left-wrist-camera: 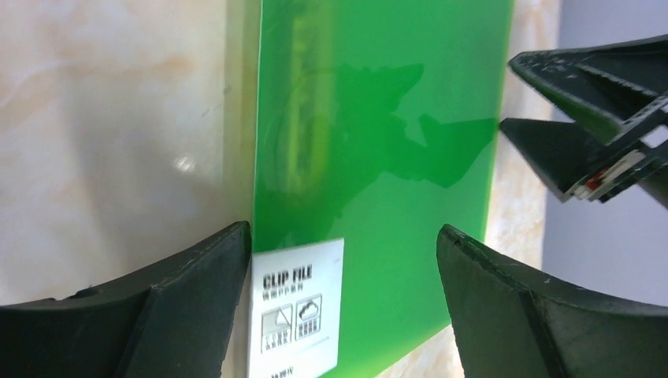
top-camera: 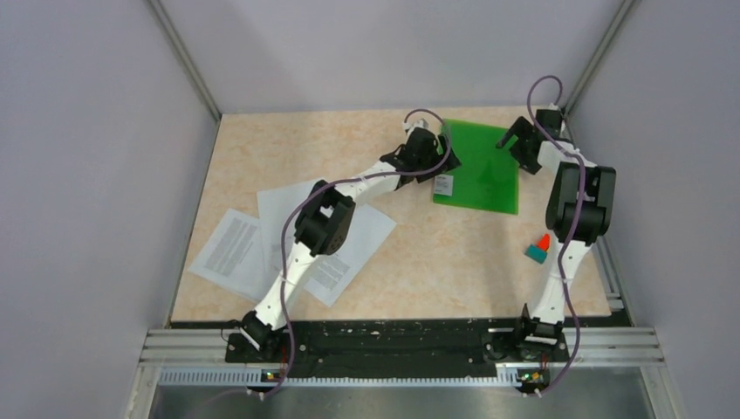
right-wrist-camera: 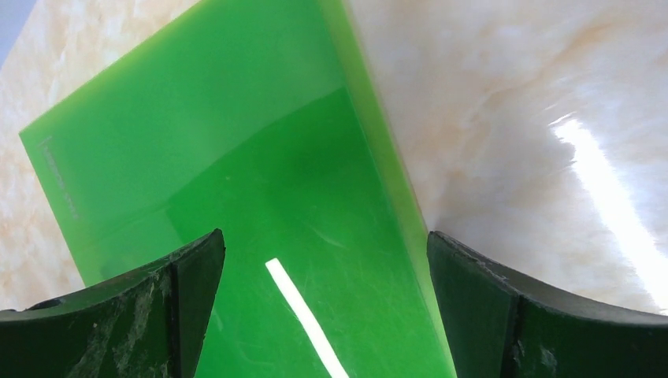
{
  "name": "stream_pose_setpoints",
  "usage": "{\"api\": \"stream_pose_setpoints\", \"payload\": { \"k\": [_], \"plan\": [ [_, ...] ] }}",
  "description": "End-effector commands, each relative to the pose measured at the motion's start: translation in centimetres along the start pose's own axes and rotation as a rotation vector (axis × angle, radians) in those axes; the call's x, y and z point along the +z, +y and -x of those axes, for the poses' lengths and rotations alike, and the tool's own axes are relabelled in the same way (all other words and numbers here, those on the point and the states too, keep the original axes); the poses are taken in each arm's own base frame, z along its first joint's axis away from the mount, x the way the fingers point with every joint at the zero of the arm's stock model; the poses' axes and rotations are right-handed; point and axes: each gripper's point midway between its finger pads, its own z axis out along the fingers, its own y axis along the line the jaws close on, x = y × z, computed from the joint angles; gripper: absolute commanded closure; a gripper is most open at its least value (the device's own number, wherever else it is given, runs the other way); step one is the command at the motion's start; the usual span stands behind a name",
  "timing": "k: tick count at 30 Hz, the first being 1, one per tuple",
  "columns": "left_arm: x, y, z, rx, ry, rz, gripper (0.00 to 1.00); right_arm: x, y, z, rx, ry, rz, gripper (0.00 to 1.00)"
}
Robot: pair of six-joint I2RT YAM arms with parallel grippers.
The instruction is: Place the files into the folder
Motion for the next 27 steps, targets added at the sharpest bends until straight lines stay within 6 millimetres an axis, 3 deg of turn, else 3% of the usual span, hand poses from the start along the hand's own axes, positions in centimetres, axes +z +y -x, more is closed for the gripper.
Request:
{"api": "stream_pose_setpoints", "payload": {
  "k": [1,5,8,16,19,22,24,27],
  "plan": [
    [-4.3,3.7,-0.3,0.028,-0.001,0.224,0.08,0.0,-0.4,-10.7,-0.049,0.301,-0.048,0.01],
    [-7.8,5.6,-1.2,0.010,-0.016,0.284,0.11,-1.6,1.7,-13.6,-0.084,0.329,-0.009,0.01],
    [-10.7,6.4,-1.9,0.004,-0.011,0.306,0.15,-3.2,3.2,-16.8,-0.113,0.360,0.021,0.01],
    [-17.1,7.2,-6.4,0.043,0.084,0.337,0.28,-8.2,5.7,-22.5,-0.209,0.386,0.087,0.01],
    [-19.2,7.0,-7.9,0.075,0.097,0.330,0.29,-9.7,6.1,-22.5,-0.232,0.363,0.102,0.01],
    [-20.9,6.7,-8.3,0.099,0.102,0.325,0.29,-11.6,6.7,-21.1,-0.228,0.318,0.120,0.01],
    [-22.0,6.6,-7.1,0.136,0.069,0.347,0.26,-13.4,7.4,-20.5,-0.202,0.291,0.158,0.01],
    [-24.0,6.4,-3.4,0.206,-0.039,0.427,0.21,-16.6,8.1,-21.2,-0.147,0.273,0.213,0.01]
  ]
}}
